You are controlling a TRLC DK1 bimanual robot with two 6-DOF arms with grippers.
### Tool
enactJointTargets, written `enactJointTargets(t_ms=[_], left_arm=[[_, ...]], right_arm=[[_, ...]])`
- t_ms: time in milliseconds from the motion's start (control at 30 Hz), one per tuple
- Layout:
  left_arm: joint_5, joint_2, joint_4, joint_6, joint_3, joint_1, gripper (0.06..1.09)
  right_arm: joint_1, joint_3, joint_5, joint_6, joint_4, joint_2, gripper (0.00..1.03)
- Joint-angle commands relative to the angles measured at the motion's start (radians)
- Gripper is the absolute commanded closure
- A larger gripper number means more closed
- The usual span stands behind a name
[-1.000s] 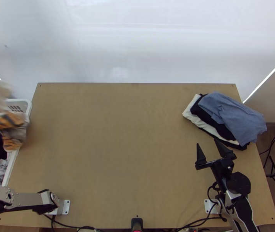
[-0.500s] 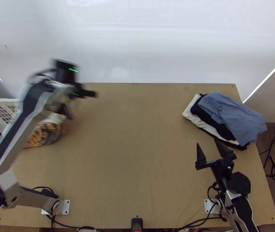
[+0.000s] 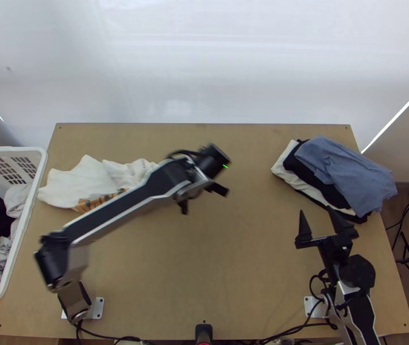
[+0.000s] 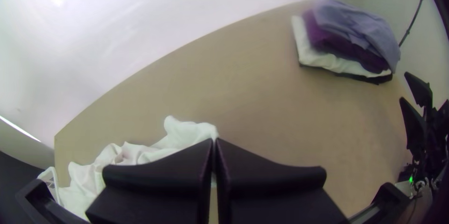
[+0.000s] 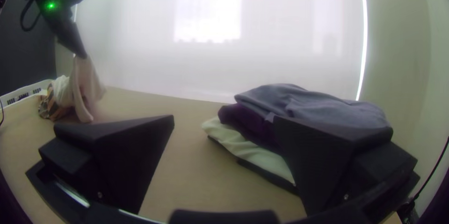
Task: Fold the t-shirt
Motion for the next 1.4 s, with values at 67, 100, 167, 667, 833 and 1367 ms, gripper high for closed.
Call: enactJointTargets(t_ms=[67,100,167,667,833,1367], left_arm=[[0.084,0.191,0.002,-0.079,0.198,-0.113,1.05],[0.09,0.211,0.0,-0.087,0.231,-0.117,1.05],[0.096,0.244,-0.003,-0.085,0.293,-0.134,1.05],[0.237,0.174,0.11,-0.015,0.365,-0.12,0.11],[0.297,0.08,0.083,-0.019,0.359,0.042,0.11],[0.246,-0.223,-0.129,0.07,0.138,0.76,0.11]], right_arm=[[-0.103,0.0,0.0,0.008,0.0,0.0,0.05],[-0.101,0.0,0.0,0.006,0.0,0.0,0.05],[-0.103,0.0,0.0,0.003,0.0,0.0,0.05],[-0.124,0.0,0.0,0.002,0.0,-0.001,0.05],[-0.212,0.002,0.0,0.006,0.005,-0.001,0.05],[-0.138,0.434,0.0,-0.003,0.0,0.382,0.05]])
